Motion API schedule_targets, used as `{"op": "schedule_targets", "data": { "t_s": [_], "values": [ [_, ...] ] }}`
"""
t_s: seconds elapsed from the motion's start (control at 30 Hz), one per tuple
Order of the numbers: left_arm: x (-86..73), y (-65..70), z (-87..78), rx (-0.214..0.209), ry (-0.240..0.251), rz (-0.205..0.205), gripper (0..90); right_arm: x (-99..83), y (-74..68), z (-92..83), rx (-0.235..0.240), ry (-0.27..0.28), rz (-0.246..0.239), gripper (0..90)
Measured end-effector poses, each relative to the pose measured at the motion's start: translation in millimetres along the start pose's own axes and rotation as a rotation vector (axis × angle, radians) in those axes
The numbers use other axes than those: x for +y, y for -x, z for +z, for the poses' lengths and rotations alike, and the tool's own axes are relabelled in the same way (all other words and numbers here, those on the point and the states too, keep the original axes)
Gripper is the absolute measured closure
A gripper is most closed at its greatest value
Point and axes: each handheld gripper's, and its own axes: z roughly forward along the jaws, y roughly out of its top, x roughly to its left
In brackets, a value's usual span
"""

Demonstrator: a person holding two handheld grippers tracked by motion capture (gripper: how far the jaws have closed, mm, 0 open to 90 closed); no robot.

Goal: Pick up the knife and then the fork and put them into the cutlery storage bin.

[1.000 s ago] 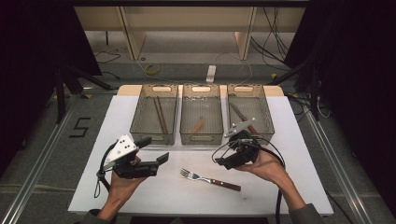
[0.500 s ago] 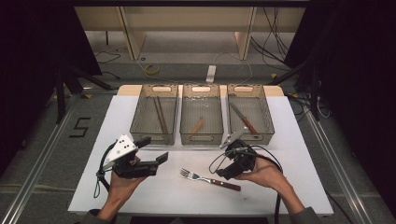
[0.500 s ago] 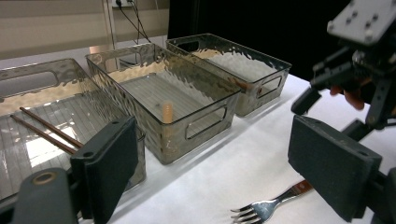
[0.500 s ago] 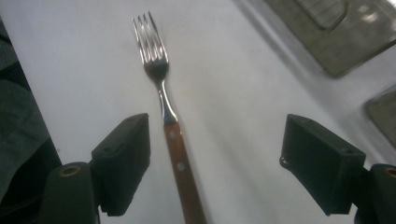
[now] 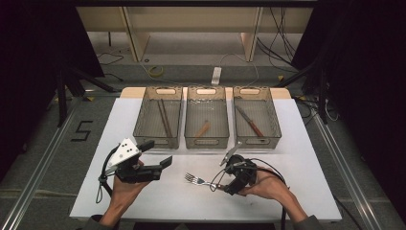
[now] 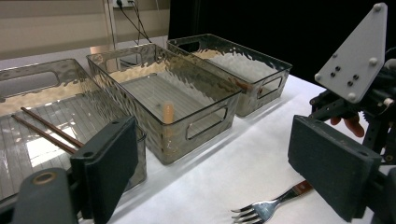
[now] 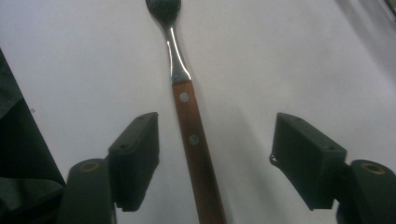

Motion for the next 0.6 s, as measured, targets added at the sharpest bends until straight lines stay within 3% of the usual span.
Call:
{"op": "schedule_targets", "data": {
  "t_s": [0.3,0.5,0.6],
  "values": [
    [-0.1,0.2,0.3,0.0,0.0,-0.002,15.6,1.1,-4.2,7.7,0.014,-0.031,-0.025,50.2],
    [-0.1,0.2,0.3,-0.001,-0.002,0.001,15.6,1.4,-7.0,16.4,0.023,-0.06,-0.079,59.6],
    [-0.1,0.2,0.0,-0.001,-0.001,0.003,15.6,1.7,-7.1,17.7,0.02,-0.073,-0.076,63.1]
  ]
}}
